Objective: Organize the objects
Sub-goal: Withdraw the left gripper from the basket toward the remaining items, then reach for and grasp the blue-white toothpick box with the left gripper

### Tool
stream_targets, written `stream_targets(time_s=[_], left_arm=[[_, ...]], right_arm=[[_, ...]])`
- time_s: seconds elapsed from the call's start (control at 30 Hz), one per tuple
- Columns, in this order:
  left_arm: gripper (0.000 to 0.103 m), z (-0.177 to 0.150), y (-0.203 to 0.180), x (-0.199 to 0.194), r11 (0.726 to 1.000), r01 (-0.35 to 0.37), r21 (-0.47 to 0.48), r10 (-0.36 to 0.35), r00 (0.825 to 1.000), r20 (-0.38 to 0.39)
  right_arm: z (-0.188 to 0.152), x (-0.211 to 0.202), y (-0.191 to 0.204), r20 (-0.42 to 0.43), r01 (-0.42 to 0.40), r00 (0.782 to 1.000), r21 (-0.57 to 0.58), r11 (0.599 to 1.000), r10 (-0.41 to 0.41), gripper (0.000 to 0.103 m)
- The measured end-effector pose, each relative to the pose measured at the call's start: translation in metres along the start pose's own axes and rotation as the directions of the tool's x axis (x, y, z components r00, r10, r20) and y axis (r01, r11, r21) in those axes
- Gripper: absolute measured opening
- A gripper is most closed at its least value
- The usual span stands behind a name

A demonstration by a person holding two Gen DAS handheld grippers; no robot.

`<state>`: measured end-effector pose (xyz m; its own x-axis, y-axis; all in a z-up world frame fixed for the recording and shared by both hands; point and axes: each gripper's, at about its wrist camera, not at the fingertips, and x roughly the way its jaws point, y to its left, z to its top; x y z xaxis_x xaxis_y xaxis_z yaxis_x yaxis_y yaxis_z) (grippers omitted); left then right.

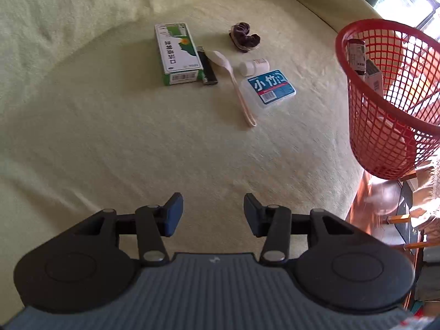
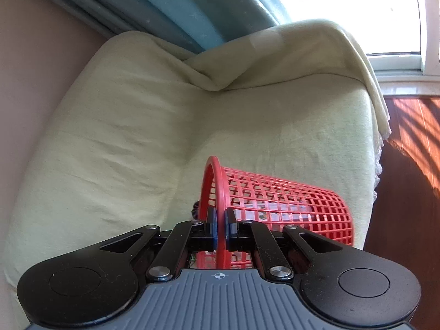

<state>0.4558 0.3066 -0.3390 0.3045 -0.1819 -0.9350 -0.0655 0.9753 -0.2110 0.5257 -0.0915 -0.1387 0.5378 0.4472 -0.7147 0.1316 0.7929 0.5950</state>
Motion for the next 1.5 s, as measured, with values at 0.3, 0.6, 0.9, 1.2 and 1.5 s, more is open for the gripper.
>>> stream_targets(time_s=[0.3, 0.6, 0.9, 1.2, 1.5], left_arm=[[0.043, -0.012, 0.008, 0.006, 0.999, -0.039, -0.028, 0.038, 0.999, -0.03], [0.043, -0.003, -0.014, -0.002, 0.995, -0.088, -0.046, 0.089, 0.996, 0.017], [0.043, -0.024, -0.036, -0.009, 0.987, -0.138, -0.08, 0.141, 0.99, 0.026], [0.043, -0.021, -0.056, -0.011, 0.985, -0.169, -0.014, 0.17, 0.982, 0.079], [0.044, 0.04, -0.077, 0.029, 0.973, -0.155, 0.168, 0.132, 0.981, 0.142]], right_arm=[[-0.02, 0.02, -0.126, -0.189, 0.342, 0.927, 0.062, 0.938, -0.325, 0.008], [-0.032, 0.023, -0.172, -0.276, 0.405, 0.889, 0.108, 0.908, -0.364, 0.01], [-0.026, 0.012, -0.19, -0.239, 0.255, 0.951, 0.251, 0.934, -0.196, 0.007], [-0.02, 0.008, -0.19, -0.241, 0.175, 0.967, 0.416, 0.892, -0.078, 0.008], [0.023, 0.028, -0.163, -0.179, 0.158, 0.979, 0.335, 0.929, -0.102, 0.008]])
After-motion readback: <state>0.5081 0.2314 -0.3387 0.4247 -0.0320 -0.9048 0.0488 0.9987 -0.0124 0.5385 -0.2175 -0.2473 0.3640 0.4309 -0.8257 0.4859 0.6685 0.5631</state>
